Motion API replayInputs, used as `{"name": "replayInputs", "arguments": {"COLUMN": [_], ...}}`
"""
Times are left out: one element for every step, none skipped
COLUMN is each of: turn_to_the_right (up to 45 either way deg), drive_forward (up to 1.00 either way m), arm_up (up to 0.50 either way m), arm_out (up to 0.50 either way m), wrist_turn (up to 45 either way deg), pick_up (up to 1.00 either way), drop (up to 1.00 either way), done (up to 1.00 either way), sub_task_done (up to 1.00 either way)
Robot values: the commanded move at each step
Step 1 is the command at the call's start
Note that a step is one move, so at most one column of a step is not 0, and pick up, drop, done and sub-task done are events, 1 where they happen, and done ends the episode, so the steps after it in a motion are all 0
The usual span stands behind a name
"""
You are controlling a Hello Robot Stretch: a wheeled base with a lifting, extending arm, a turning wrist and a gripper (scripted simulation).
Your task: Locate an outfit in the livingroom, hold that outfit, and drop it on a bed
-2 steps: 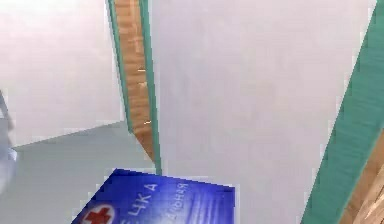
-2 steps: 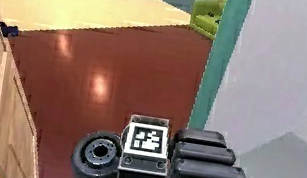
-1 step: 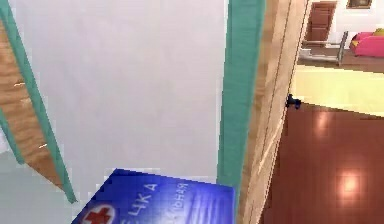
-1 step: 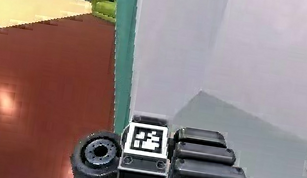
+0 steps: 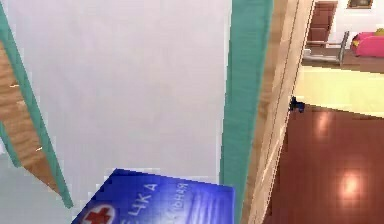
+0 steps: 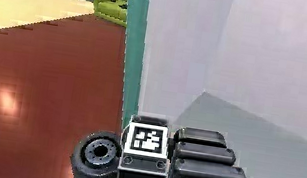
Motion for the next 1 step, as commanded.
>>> {"name": "replayInputs", "arguments": {"turn_to_the_right": [-45.0], "drive_forward": [0.00], "arm_up": [0.00], "arm_out": [0.00], "wrist_turn": [0.0], "pick_up": [0.00], "drop": [0.00], "done": [0.00], "sub_task_done": [0.00]}}
